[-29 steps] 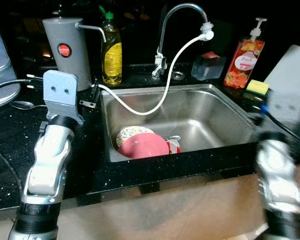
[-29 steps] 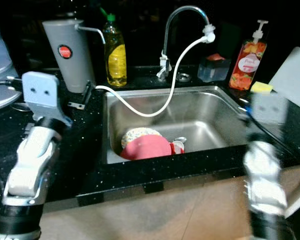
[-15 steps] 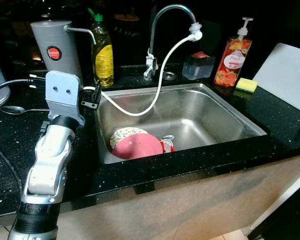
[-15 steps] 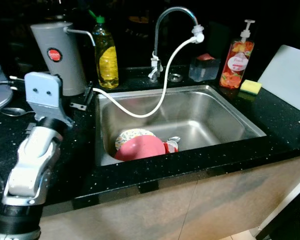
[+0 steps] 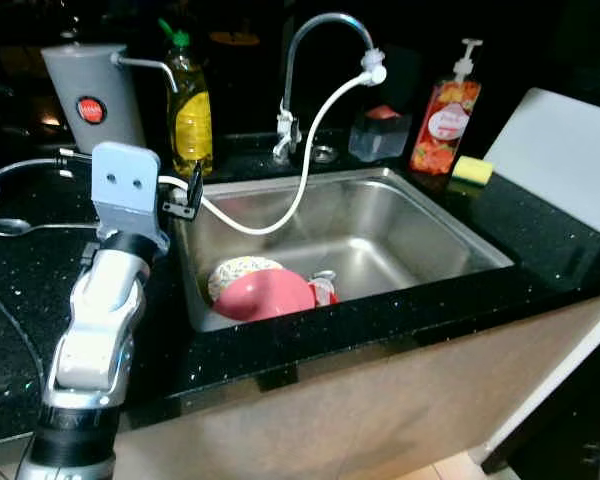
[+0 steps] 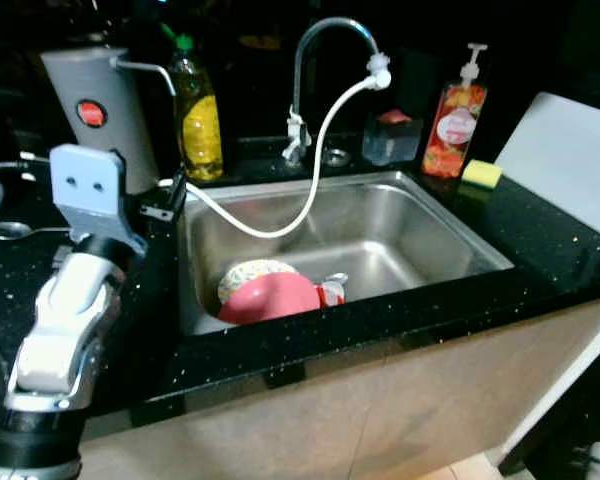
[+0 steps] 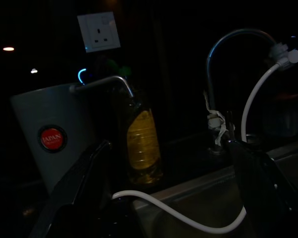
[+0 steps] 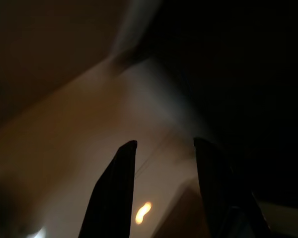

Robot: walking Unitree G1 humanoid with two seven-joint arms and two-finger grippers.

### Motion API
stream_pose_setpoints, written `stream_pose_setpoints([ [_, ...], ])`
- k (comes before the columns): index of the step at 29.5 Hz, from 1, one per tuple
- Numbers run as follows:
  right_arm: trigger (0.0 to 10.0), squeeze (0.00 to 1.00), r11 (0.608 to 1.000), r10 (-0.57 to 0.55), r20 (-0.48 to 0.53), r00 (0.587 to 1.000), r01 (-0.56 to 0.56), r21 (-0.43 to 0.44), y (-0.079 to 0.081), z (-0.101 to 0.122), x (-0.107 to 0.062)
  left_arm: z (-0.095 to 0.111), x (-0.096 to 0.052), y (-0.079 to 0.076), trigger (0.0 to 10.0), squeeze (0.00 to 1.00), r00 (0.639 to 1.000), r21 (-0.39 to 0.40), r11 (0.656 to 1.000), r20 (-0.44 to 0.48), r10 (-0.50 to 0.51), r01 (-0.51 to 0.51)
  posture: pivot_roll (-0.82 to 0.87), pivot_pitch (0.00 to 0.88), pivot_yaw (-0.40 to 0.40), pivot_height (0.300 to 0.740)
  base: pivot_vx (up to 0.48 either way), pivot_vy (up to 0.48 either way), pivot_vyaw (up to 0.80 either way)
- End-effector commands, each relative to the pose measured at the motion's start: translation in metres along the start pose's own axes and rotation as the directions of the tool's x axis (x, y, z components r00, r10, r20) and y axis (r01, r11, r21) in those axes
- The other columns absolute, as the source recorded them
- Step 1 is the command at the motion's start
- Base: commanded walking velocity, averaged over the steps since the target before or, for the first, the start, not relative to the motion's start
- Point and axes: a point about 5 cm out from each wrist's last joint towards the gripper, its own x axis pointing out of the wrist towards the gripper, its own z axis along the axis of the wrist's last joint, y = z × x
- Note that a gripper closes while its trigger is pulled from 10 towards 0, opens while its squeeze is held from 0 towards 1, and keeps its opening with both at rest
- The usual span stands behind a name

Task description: Kitchen organization

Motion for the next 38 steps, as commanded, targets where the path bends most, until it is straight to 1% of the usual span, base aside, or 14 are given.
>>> stream_pose_setpoints([
  [1,10.0,0.0,0.982,0.165,-0.116,0.98,-0.174,-0.074,0.029,-0.025,-0.007,-0.003,0.002,-0.004,10.0,0.0,1.0,-0.007,1.0,-0.009,-0.004,0.004,-0.11,0.019,-0.038,0.74,0.0,0.0,0.0],
  [2,10.0,0.0,0.953,0.247,-0.185,0.951,-0.273,-0.133,0.046,-0.04,-0.014,-0.002,0.002,-0.004,10.0,0.0,1.0,-0.01,1.0,-0.007,-0.001,0.001,-0.11,0.014,-0.04,0.74,0.0,0.0,0.0],
  [3,10.0,0.0,0.953,0.247,-0.185,0.951,-0.273,-0.133,0.046,-0.04,-0.014,-0.002,0.002,-0.004,10.0,0.0,1.0,-0.01,1.0,-0.007,-0.001,0.001,-0.11,0.014,-0.04,0.74,0.0,0.0,0.0],
  [4,10.0,0.0,0.92,0.302,-0.24,0.923,-0.348,-0.18,0.058,-0.05,-0.019,-0.001,0.003,-0.004,10.0,0.0,1.0,-0.017,1.0,-0.004,0.002,-0.002,-0.1,0.015,-0.04,0.74,0.0,0.0,0.0],
  [5,10.0,0.0,0.92,0.302,-0.24,0.923,-0.348,-0.18,0.058,-0.05,-0.019,-0.001,0.003,-0.004,10.0,0.0,1.0,-0.017,1.0,-0.004,0.002,-0.002,-0.1,0.015,-0.04,0.74,0.0,0.0,0.0],
  [7,10.0,0.0,0.823,0.37,-0.304,0.878,-0.461,-0.332,0.073,-0.063,-0.027,-0.001,0.002,-0.007,10.0,0.0,1.0,-0.042,0.999,-0.008,0.0,-0.001,-0.09,0.012,-0.041,0.74,0.0,0.0,0.0],
  [8,10.0,0.0,0.823,0.37,-0.304,0.878,-0.461,-0.332,0.073,-0.063,-0.027,-0.001,0.002,-0.007,10.0,0.0,1.0,-0.042,0.999,-0.008,0.0,-0.001,-0.09,0.012,-0.041,0.74,0.0,0.0,0.0],
  [10,10.0,0.0,0.781,0.39,-0.303,0.87,-0.487,-0.391,0.078,-0.063,-0.028,-0.003,-0.003,-0.012,10.0,0.0,0.999,-0.087,0.996,-0.038,-0.021,0.018,-0.09,0.014,-0.04,0.74,0.0,0.0,0.0],
  [11,10.0,0.0,0.781,0.39,-0.303,0.87,-0.487,-0.391,0.078,-0.063,-0.028,-0.003,-0.003,-0.012,10.0,0.0,0.999,-0.087,0.996,-0.038,-0.021,0.018,-0.09,0.014,-0.04,0.74,0.0,0.0,0.0],
  [12,10.0,0.0,0.791,0.395,-0.263,0.88,-0.472,-0.39,0.08,-0.053,-0.024,-0.005,-0.014,-0.02,10.0,0.0,0.994,-0.161,0.985,-0.078,-0.073,0.06,-0.08,0.017,-0.036,0.74,0.0,0.0,0.0],
  [14,10.0,0.0,0.792,0.397,-0.241,0.886,-0.463,-0.398,0.08,-0.045,-0.021,-0.005,-0.02,-0.023,10.0,0.0,0.989,-0.192,0.977,-0.099,-0.112,0.092,-0.08,0.02,-0.033,0.74,0.0,0.0,0.0],
  [23,10.0,0.0,0.79,0.37,-0.246,0.896,-0.443,-0.423,0.072,-0.046,-0.019,0.006,-0.025,-0.027,10.0,0.0,0.98,-0.136,0.976,-0.089,-0.18,0.167,-0.08,0.03,-0.003,0.74,0.0,0.0,0.0],
  [35,10.0,0.0,0.781,0.364,-0.275,0.89,-0.452,-0.431,0.069,-0.058,-0.023,0.006,-0.021,-0.023,10.0,0.0,0.989,-0.134,0.987,-0.109,-0.104,0.089,-0.08,0.039,-0.006,0.74,0.0,0.0,0.0],
  [38,10.0,0.0,0.779,0.364,-0.272,0.891,-0.451,-0.436,0.069,-0.057,-0.023,0.005,-0.025,-0.027,10.0,0.0,0.986,-0.144,0.985,-0.121,-0.114,0.097,-0.08,0.041,-0.01,0.74,0.0,0.0,0.0],
])
